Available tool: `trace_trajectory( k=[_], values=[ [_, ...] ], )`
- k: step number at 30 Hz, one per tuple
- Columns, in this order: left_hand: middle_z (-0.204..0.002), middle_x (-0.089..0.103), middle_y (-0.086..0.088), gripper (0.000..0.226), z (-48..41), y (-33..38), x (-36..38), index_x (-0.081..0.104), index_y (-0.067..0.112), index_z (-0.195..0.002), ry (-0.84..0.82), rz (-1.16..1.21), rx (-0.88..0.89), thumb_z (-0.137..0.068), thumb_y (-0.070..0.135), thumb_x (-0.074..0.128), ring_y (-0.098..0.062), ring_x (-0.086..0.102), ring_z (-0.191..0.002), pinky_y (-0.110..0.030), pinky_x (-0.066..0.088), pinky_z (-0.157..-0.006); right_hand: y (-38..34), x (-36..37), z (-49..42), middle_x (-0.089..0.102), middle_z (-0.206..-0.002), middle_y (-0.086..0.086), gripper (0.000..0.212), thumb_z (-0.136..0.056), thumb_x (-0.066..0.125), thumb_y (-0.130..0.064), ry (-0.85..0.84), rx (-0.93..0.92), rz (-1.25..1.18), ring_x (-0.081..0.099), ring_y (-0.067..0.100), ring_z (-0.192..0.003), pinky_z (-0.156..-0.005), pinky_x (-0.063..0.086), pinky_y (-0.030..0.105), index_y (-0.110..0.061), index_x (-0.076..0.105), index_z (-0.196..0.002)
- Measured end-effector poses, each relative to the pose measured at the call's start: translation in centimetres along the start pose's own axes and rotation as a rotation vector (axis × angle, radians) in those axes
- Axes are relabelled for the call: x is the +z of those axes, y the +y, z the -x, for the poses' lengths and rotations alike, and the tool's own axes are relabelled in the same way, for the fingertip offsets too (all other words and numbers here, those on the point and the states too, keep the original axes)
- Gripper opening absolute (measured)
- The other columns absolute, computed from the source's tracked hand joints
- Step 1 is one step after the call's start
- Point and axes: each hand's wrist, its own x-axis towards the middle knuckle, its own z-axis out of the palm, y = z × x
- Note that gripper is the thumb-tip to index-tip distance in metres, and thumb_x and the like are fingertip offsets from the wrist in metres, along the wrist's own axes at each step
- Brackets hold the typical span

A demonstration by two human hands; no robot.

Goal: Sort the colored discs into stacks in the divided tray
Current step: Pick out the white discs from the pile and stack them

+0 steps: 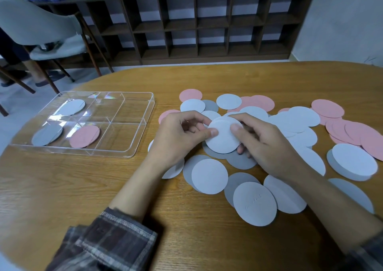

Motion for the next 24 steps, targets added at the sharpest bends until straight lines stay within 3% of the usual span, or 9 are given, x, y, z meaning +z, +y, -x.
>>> trace_trajectory(
  k=[3, 6, 8, 13, 18, 21, 24],
  values=[
    [-0.074, 0.066, 0.003, 0.017, 0.1, -0.1, 0.4, 0.077, 0.012, -0.084, 0.027, -0.050, 0.008, -0.079, 0.021, 0.091, -0.008, 0.053, -0.064, -0.019, 0.048, -0.063, 0.2, 0.1, 0.1, 0.065, -0.077, 0.010, 0.026, -0.106, 0.050, -0.023, -0.014, -0.054, 0.178, 0.063, 0.019, -0.073, -0.073, 0.052, 0.043, -0.031, 0.062, -0.127],
    [-0.068, 0.064, 0.003, 0.023, 0.3, -0.1, 0.4, 0.074, 0.017, -0.082, -0.010, -0.175, 0.005, -0.079, 0.032, 0.090, -0.006, 0.049, -0.059, -0.018, 0.042, -0.059, 0.4, 0.0, 0.0, 0.061, -0.072, 0.003, 0.029, -0.107, 0.047, -0.020, 0.018, -0.077, 0.257, 0.059, 0.018, -0.074, -0.072, 0.049, 0.039, -0.028, 0.061, -0.130],
    [-0.065, 0.066, 0.003, 0.028, 0.4, 0.2, 0.0, 0.073, 0.020, -0.082, -0.106, -0.246, -0.032, -0.076, 0.039, 0.091, -0.004, 0.049, -0.057, -0.018, 0.041, -0.058, 0.4, -0.1, -0.1, 0.061, -0.074, -0.003, 0.031, -0.107, 0.045, -0.017, 0.045, -0.081, 0.282, 0.058, 0.015, -0.077, -0.071, 0.046, 0.031, -0.027, 0.061, -0.132],
    [-0.078, 0.067, 0.011, 0.033, 0.8, 0.7, -1.2, 0.077, 0.030, -0.085, -0.397, -0.396, -0.109, -0.063, 0.044, 0.098, -0.004, 0.051, -0.066, -0.020, 0.044, -0.063, 0.8, -0.5, -0.4, 0.059, -0.070, -0.009, 0.033, -0.107, 0.043, -0.015, 0.095, -0.031, 0.262, 0.058, 0.014, -0.077, -0.071, 0.045, 0.031, -0.023, 0.061, -0.134],
    [-0.093, 0.069, 0.008, 0.032, 0.7, 0.4, -1.6, 0.079, 0.037, -0.088, -0.475, -0.382, -0.095, -0.063, 0.038, 0.098, -0.019, 0.053, -0.080, -0.033, 0.047, -0.073, 0.4, -0.2, -0.2, 0.061, -0.072, 0.007, 0.032, -0.107, 0.043, -0.016, 0.075, -0.033, 0.240, 0.058, 0.021, -0.074, -0.072, 0.045, 0.037, -0.025, 0.061, -0.132],
    [-0.087, 0.068, 0.012, 0.029, 0.6, 0.2, -1.6, 0.078, 0.035, -0.087, -0.477, -0.361, -0.103, -0.065, 0.034, 0.098, -0.009, 0.049, -0.073, -0.029, 0.044, -0.071, 0.3, -0.1, -0.1, 0.061, -0.073, 0.013, 0.031, -0.107, 0.044, -0.016, 0.057, -0.046, 0.231, 0.059, 0.027, -0.074, -0.072, 0.045, 0.040, -0.026, 0.062, -0.129],
    [-0.083, 0.072, 0.006, 0.025, 0.5, 0.3, -1.5, 0.076, 0.026, -0.086, -0.471, -0.269, -0.108, -0.071, 0.024, 0.096, -0.010, 0.050, -0.067, -0.033, 0.046, -0.068, 0.4, -0.1, -0.1, 0.061, -0.073, 0.016, 0.032, -0.107, 0.044, -0.016, 0.047, -0.041, 0.218, 0.058, 0.030, -0.074, -0.071, 0.044, 0.042, -0.027, 0.062, -0.131]
  ],
)
